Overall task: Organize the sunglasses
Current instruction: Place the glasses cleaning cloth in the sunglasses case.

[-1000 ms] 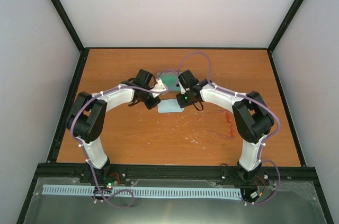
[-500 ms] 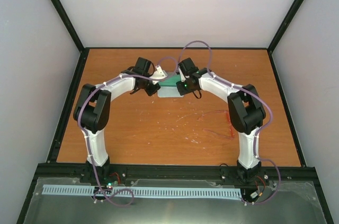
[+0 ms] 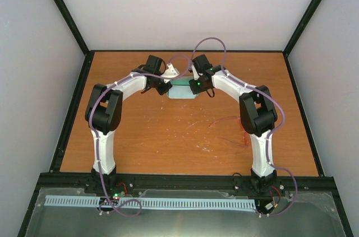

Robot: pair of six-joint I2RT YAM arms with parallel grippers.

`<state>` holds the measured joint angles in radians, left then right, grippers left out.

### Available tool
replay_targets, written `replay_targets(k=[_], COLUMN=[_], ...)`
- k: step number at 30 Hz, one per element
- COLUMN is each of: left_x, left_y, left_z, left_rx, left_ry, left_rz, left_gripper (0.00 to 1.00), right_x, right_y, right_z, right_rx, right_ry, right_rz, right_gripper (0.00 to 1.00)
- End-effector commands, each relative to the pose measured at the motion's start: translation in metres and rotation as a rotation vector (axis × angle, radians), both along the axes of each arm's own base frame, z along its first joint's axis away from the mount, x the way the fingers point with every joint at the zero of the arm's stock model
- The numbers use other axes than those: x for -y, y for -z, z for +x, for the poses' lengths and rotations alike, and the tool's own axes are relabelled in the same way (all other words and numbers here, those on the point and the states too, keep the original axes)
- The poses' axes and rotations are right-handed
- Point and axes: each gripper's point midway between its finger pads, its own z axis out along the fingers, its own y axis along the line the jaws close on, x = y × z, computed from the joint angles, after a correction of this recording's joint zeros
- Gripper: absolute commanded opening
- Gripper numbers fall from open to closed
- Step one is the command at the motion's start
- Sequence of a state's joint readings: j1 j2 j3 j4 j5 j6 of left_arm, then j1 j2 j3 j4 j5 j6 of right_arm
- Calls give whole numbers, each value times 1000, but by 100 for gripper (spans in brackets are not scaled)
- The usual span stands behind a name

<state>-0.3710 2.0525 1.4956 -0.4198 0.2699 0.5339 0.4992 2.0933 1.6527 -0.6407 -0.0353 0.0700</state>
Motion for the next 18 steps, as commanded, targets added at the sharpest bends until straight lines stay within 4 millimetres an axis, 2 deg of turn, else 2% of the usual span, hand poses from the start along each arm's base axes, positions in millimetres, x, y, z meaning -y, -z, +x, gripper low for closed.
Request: replay_targets(k=[1, 18], left_x=[2, -9], left_y=[-7, -2], left_z=[12, 26], left_rx=[20, 46], left_ry=[15, -6], left_rz=[-6, -3], left_gripper=[1, 0], right_x=[1, -7], right_y=[3, 11], right_z=[7, 27], right_rx=[-11, -8], right_ry=[1, 10], right_rz=[-5, -3], right_gripper=[3, 3])
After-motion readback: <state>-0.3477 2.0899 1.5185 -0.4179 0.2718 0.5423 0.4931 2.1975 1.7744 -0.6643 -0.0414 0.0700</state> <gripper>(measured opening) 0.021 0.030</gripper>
